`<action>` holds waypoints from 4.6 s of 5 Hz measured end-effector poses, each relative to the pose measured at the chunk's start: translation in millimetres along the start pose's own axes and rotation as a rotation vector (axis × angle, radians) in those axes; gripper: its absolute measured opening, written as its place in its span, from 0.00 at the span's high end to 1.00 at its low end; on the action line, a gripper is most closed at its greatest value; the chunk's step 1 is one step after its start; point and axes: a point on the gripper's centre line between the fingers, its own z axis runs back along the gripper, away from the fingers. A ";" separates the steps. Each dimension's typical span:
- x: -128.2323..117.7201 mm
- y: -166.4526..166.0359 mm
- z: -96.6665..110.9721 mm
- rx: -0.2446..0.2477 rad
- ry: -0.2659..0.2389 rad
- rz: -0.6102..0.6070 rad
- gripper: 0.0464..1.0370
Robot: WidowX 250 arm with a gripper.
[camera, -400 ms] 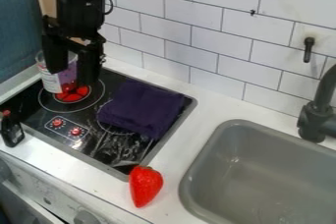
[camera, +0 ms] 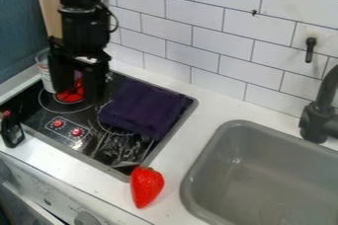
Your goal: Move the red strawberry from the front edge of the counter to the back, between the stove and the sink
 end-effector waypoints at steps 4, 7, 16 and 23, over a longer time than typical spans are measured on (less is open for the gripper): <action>-17.2 -92.1 -9.8 -0.080 -0.064 -0.151 0.04; -27.2 -112.4 -27.4 -0.018 0.004 -0.124 0.04; -7.7 -121.1 -67.1 0.040 0.073 -0.079 0.21; 138.2 -109.9 -46.4 0.134 -0.030 0.020 0.21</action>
